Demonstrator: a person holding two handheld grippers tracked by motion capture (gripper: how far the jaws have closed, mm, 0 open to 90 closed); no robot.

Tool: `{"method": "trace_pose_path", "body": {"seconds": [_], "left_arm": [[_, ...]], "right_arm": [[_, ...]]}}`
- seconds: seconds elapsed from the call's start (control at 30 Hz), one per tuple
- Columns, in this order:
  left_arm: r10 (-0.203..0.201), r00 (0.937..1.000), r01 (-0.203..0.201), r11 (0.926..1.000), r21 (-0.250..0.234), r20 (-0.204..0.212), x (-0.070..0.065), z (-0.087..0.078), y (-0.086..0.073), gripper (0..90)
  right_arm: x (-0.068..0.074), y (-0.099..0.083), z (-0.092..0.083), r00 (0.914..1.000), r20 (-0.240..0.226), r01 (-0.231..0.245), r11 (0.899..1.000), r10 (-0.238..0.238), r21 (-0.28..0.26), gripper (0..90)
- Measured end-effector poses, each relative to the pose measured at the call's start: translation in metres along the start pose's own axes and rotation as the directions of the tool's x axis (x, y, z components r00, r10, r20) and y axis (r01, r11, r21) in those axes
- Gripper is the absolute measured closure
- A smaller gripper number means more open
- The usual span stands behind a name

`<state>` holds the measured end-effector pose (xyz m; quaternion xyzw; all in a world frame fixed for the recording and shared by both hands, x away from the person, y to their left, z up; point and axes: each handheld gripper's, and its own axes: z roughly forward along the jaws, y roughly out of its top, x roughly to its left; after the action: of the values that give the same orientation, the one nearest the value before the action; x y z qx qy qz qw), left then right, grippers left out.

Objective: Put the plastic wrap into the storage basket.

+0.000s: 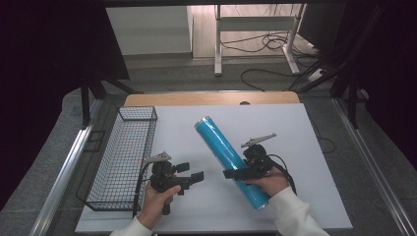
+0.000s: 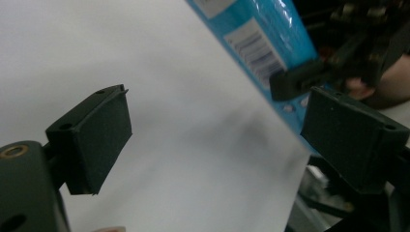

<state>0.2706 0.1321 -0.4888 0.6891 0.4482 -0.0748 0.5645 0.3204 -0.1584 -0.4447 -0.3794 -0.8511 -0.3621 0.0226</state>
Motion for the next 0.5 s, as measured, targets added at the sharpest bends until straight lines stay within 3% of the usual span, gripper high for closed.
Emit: {"method": "trace_pose_path", "body": {"seconds": [0.1,0.23,0.37,0.43,0.5], "left_arm": [[-0.038,0.9981,0.039,0.9992,-0.007,0.048,0.003,0.007,0.006,8.6],[-0.102,0.9880,0.106,0.9942,-0.022,0.116,0.009,0.018,0.015,8.6],[-0.119,0.9836,0.124,0.9918,-0.031,0.136,0.011,0.025,0.020,9.5],[-0.139,0.9774,0.146,0.9888,-0.032,0.160,0.012,0.031,0.022,10.5],[-0.147,0.9750,0.154,0.9876,-0.030,0.167,0.013,0.034,0.023,10.7]], "right_arm": [[0.003,-0.001,0.002,1.0000,-0.005,0.004,1.000,-0.004,-0.008,31.8],[0.008,-0.001,0.006,0.9998,-0.013,0.012,1.000,-0.013,-0.022,31.8],[0.012,0.000,0.010,0.9997,-0.019,0.017,0.999,-0.018,-0.029,31.8],[0.015,0.001,0.013,0.9996,-0.019,0.021,0.999,-0.022,-0.035,31.8],[0.016,0.001,0.014,0.9995,-0.024,0.022,0.999,-0.022,-0.034,31.8]]}}
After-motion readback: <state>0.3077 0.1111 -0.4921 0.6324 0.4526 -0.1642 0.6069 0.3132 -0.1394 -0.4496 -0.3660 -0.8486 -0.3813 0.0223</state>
